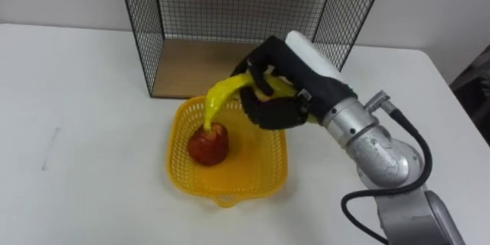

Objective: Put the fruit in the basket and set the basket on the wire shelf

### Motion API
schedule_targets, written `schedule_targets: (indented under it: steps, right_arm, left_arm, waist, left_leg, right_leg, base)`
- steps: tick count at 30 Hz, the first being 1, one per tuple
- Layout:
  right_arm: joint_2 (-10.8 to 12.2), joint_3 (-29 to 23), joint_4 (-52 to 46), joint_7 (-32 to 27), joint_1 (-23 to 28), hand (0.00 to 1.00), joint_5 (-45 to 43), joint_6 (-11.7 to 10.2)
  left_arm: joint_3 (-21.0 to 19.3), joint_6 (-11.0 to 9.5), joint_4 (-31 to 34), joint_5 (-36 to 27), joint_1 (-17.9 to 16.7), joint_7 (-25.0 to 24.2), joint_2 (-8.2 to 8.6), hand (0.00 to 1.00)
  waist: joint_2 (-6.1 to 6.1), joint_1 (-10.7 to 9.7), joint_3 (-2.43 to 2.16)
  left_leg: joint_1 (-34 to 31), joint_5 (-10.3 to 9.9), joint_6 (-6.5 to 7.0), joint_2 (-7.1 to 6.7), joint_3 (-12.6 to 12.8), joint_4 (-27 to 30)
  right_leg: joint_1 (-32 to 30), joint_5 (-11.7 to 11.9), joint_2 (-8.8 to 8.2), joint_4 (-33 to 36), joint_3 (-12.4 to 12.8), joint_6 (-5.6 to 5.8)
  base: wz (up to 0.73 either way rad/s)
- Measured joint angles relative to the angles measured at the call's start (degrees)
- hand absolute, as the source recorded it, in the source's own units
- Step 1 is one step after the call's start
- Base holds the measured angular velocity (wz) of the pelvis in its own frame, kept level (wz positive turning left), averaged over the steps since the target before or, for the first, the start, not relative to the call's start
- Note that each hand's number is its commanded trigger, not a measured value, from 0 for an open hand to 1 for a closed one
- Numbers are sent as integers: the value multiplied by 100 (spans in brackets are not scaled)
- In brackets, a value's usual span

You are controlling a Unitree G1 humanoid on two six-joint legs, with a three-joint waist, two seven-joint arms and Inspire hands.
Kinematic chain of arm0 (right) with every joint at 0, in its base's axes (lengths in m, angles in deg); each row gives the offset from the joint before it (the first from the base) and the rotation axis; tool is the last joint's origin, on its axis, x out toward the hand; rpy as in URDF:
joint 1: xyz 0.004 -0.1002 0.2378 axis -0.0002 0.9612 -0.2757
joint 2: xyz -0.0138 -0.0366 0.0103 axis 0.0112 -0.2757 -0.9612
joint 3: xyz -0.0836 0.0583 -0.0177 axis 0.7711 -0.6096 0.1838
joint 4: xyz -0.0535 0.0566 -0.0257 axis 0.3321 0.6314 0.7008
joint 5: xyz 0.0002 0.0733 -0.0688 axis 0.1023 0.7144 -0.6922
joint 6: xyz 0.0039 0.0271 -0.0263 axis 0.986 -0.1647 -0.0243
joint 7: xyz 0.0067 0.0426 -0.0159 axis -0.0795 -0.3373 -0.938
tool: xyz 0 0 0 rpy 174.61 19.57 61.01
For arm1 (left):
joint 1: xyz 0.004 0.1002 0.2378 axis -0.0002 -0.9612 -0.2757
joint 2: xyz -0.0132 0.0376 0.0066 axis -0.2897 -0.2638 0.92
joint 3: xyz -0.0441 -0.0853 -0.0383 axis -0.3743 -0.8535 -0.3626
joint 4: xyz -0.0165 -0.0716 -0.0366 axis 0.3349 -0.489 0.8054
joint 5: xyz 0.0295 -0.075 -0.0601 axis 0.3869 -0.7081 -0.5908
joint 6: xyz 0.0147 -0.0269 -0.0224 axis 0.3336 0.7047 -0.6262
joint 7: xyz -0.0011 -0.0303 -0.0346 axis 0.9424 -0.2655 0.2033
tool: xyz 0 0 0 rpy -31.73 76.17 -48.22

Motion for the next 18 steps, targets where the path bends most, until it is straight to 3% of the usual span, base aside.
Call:
schedule_targets:
  steps: [2,5,13,18]
  right_arm:
    - [6,70,20,122,1,63,7,0]
    - [10,149,188,234,0,0,17,0]
    - [10,280,395,466,16,0,-3,80]
    - [-3,280,487,466,19,0,-3,238]
  left_arm:
    - [63,0,0,-1,2,-14,0,0]
    - [110,-1,0,-27,12,-56,-11,0]
    - [185,1,0,-124,92,-159,-38,0]
    - [185,12,1,-123,114,-154,-42,0]
  waist:
    - [-4,39,5]
    - [-37,73,21]
    - [-55,61,30]
    - [-62,56,29]
  left_leg:
    - [5,0,0,-2,-1,0]
    - [-12,1,1,-2,-9,8]
    - [-79,-1,3,-9,-90,7]
    - [-78,-1,3,-10,-88,27]
  right_leg:
    - [6,0,-3,-2,-4,1]
    - [5,1,-11,-3,-42,2]
    - [-11,2,-17,11,-104,2]
    - [-14,2,-13,9,-81,2]
  base:
    - [0]
    - [0]
    - [4]
    - [0]
